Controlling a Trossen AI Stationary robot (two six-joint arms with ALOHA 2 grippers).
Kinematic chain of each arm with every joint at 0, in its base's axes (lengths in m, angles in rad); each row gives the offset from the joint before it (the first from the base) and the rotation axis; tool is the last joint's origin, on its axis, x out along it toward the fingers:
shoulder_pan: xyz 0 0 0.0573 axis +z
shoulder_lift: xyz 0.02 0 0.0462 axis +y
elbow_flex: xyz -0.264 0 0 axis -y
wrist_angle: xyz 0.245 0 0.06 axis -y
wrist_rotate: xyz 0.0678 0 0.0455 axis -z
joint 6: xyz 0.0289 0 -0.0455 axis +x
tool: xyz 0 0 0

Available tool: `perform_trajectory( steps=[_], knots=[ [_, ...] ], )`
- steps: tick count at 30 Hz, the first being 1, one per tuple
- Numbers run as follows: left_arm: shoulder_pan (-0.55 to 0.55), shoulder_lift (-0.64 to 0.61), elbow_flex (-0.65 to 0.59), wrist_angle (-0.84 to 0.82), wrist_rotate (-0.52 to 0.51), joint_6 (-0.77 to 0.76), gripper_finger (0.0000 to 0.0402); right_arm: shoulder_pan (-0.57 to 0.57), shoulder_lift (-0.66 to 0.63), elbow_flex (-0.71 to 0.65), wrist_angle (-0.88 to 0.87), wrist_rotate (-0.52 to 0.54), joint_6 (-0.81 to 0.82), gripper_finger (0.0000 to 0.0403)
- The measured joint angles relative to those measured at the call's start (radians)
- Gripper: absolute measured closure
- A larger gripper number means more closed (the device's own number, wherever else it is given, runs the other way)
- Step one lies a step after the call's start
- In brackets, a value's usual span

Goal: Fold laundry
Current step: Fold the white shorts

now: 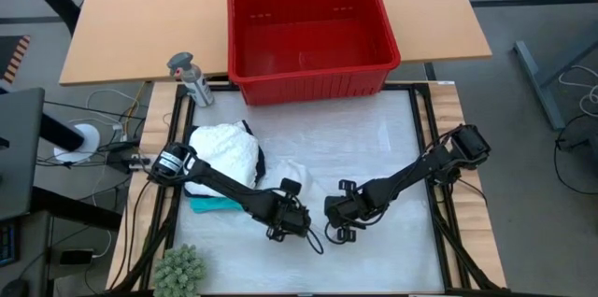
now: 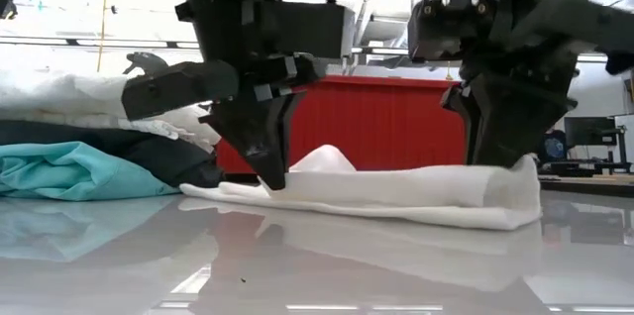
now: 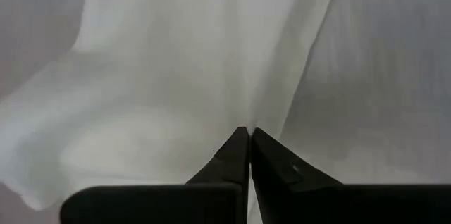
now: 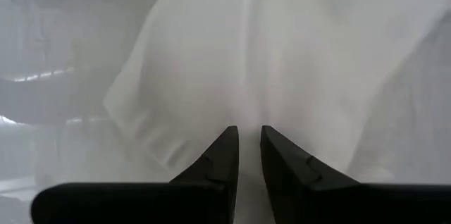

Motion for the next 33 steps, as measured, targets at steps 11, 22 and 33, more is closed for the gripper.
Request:
perform_trajectory(
  steps=[11, 22, 33],
  knots=[
    [0.001, -0.026, 0.023, -0.118, 0.032, 0.011, 0.0393, 0.000, 0.054, 0.003, 0.041, -0.042, 0.010, 0.0316],
    [0.004, -0.167, 0.001, -0.337, 0.038, -0.148, 0.0308, -0.012, 0.057, 0.002, 0.046, -0.056, 0.010, 0.0316],
    [0.005, -0.298, -0.423, 0.223, -0.097, -0.138, 0.0300, -0.012, 0.058, 0.001, 0.047, -0.056, 0.008, 0.0316]
  ],
)
